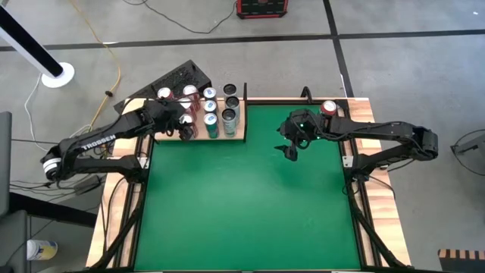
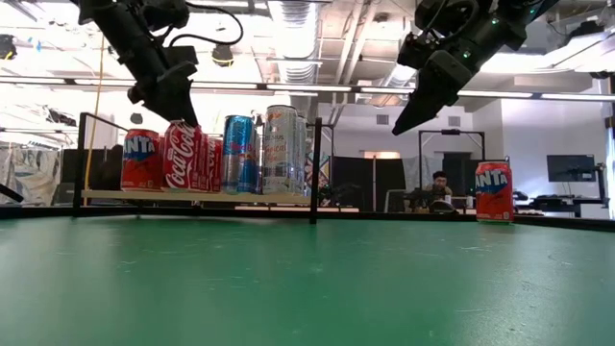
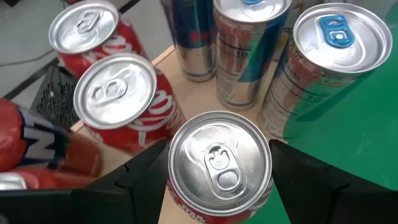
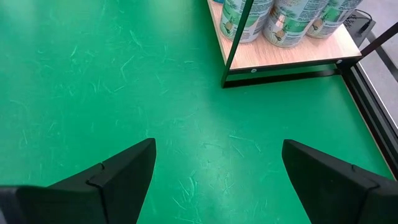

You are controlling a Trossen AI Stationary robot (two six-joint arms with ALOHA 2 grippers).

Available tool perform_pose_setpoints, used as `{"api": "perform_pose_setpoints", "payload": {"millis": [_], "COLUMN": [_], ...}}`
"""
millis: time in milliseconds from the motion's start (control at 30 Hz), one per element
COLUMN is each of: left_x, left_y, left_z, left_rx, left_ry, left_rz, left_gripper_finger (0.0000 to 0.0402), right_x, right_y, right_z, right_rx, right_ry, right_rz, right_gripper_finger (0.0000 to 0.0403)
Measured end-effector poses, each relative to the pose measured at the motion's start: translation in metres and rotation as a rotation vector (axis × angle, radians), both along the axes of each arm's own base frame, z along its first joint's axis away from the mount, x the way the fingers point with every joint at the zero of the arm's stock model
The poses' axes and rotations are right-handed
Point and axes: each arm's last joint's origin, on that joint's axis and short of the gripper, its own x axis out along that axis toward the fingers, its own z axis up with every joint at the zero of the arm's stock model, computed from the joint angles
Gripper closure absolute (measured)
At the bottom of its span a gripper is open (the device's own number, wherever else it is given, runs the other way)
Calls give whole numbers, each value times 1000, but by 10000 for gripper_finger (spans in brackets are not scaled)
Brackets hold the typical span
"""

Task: Place canned beverage on shelf
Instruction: Put the red soda can on the shelf aligned with the other red soda cans

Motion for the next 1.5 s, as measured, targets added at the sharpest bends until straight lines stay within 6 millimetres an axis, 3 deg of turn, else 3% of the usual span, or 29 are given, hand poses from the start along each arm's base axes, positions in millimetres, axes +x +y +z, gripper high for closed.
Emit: {"api": "perform_pose_setpoints", "payload": {"millis": [933,1333,1500], "left_x": [1,5,0], "left_y": [3,6,2], "left_z": [4,46,75], "left_rx": [50,161,201], "left_ry": [11,-74,-141], "left_rz": [16,9,15], "left_gripper_finger": [88,88,88], "right_x": [0,0,-2], "right_y": [0,0,-6], "right_z": [0,0,20], "right_rx": [-3,-7,-62], "right_ry": [2,6,54], "right_rz": [3,-6,-149], "right_gripper_finger": [30,30,30]}}
